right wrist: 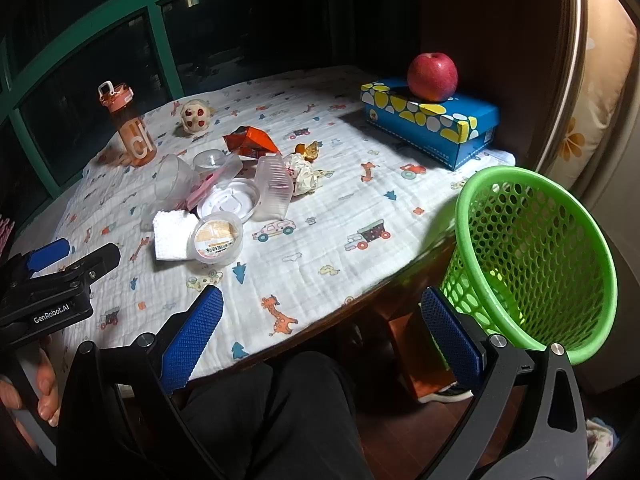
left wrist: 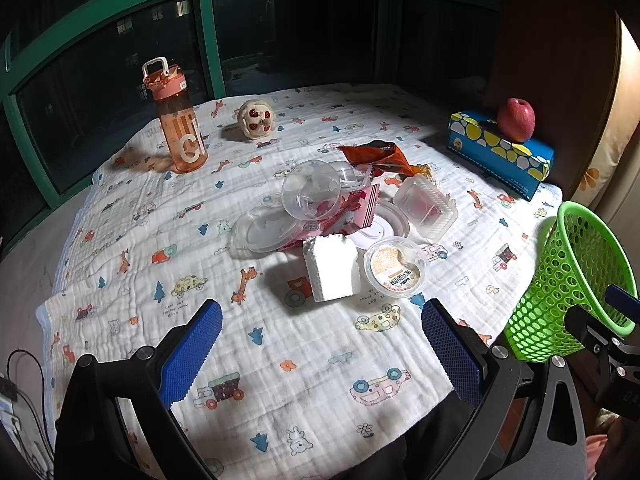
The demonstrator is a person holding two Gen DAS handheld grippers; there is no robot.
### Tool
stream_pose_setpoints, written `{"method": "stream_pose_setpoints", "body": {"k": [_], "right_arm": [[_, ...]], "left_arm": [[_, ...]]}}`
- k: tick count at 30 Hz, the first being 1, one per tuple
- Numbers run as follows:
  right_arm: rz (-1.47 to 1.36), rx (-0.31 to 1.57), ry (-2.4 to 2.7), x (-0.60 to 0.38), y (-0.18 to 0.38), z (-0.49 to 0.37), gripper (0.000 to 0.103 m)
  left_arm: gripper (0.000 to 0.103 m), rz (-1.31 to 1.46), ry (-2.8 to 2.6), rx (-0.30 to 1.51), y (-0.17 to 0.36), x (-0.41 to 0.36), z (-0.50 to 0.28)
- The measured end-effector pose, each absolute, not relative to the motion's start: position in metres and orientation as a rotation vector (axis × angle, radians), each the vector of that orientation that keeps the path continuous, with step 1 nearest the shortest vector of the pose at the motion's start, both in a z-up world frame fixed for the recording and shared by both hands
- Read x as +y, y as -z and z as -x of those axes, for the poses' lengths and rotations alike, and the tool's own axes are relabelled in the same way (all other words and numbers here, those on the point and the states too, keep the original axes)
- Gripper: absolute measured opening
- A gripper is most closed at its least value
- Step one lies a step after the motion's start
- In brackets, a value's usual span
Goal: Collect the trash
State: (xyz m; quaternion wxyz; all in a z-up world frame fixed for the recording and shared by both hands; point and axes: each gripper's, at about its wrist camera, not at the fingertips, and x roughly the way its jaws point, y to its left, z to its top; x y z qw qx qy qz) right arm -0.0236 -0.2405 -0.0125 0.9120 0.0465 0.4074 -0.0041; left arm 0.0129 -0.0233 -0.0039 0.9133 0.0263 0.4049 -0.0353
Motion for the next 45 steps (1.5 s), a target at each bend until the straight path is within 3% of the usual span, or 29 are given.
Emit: {"method": "stream_pose_setpoints", "body": {"k": [29,45], "right_arm": [[-0.046,0.872,-0.026,-0.23,0.02,-0.022,0.098],[-0.022,0.892,-0.058,-0.219,0.028,-0.062,0.097]], "left_arm": [[0.097,-0.021,0.033,0.888,0.013,0.003,-0.052],[0.097,0.001,0.069,0.917,0.02,0.016,-0.11]]}}
